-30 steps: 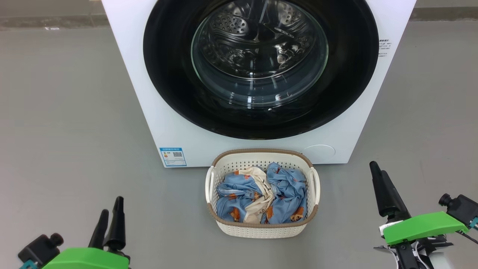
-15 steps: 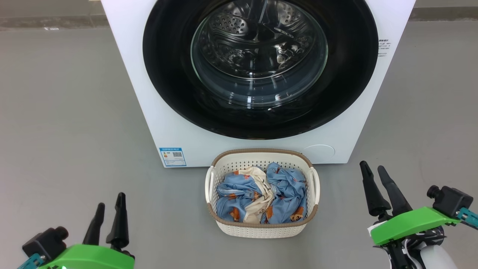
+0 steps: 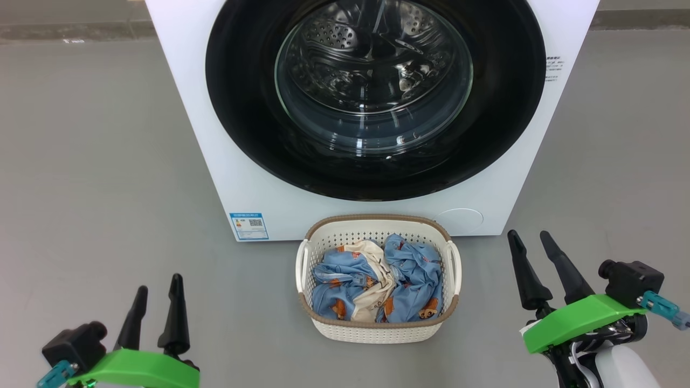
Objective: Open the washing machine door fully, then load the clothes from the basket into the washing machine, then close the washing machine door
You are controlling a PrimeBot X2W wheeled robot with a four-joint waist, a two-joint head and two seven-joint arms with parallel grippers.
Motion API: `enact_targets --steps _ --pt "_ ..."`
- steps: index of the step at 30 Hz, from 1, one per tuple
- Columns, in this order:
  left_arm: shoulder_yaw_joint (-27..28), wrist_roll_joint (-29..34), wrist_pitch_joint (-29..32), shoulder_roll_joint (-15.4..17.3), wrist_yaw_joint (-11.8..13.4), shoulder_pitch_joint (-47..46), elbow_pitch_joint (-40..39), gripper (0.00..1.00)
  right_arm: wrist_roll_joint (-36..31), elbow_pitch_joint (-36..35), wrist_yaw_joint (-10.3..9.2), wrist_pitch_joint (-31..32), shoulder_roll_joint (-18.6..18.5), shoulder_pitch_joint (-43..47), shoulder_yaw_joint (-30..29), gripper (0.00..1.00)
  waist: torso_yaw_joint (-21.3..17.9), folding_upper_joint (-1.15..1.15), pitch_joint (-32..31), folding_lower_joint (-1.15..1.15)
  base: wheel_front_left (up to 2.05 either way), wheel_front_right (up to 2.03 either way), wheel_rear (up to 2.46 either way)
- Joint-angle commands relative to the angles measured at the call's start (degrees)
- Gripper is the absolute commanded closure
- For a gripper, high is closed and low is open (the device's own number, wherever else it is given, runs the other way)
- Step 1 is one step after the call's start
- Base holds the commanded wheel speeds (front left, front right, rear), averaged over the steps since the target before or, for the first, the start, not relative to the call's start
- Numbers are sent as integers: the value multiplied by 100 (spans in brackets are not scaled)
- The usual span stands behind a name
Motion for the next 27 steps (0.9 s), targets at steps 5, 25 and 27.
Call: enact_targets --steps 5,25,27 --pt "116 443 -158 77 -21 -321 -110 0 -542 -87 7 -158 -87 -337 153 0 -4 0 -6 0 0 0 0" --pt "87 1759 -485 101 -37 -440 -99 0 -1895 39 9 -461 -116 -513 260 0 -2 0 -22 0 0 0 0" --pt "80 1874 -520 101 -39 -451 -103 0 -2035 58 9 -493 -121 -533 266 0 -1 0 -23 0 0 0 0"
